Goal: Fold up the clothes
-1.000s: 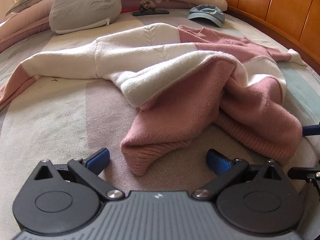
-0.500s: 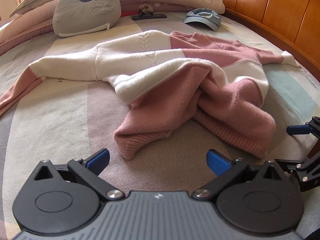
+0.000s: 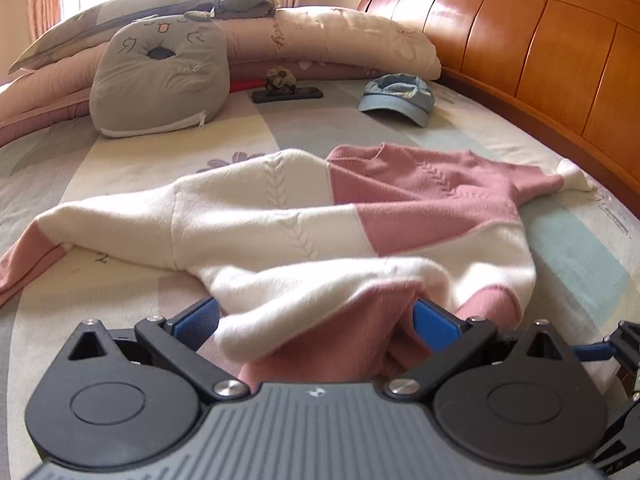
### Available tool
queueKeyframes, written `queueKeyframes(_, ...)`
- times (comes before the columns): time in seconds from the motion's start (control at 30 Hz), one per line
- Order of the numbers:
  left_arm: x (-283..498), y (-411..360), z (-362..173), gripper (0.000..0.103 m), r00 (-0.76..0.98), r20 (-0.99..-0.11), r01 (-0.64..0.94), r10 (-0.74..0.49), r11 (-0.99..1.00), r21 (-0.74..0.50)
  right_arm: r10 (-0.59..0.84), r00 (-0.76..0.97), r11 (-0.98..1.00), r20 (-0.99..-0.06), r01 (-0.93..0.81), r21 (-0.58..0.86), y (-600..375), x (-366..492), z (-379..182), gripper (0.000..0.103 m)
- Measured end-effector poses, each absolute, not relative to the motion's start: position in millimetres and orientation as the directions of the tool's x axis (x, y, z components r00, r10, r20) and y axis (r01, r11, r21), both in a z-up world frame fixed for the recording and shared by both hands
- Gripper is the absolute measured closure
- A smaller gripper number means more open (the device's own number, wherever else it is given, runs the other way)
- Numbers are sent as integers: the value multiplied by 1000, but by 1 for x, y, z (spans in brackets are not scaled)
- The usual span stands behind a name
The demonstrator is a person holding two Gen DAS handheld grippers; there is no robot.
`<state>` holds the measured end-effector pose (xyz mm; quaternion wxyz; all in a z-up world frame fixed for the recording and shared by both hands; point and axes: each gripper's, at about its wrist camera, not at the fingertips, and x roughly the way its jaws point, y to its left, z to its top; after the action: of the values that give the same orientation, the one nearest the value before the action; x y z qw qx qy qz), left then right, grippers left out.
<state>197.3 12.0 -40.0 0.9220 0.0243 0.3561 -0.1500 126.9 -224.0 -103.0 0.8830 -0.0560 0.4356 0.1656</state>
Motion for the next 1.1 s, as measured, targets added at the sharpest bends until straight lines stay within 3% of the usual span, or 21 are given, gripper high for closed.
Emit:
queueKeyframes(0.33,199,1,-75,1,643,-686,342,-340,929,-140,228,545,941,-807,-336,39,-220,134,-102,0)
queueKeyframes(0.57,206,5,-42,1,647,-684,377,-337,921,-97,255,541,928,-801,-371,44,-225,131,-101,0)
queueKeyframes(0.7,234,12,-25,1,692,-660,368,-293,929,-26,249,538,928,-806,-370,40,-223,133,-100,0)
queueKeyframes(1.1,341,18,-72,1,624,-712,404,-324,913,-61,224,521,956,-823,-281,82,-220,141,-85,0)
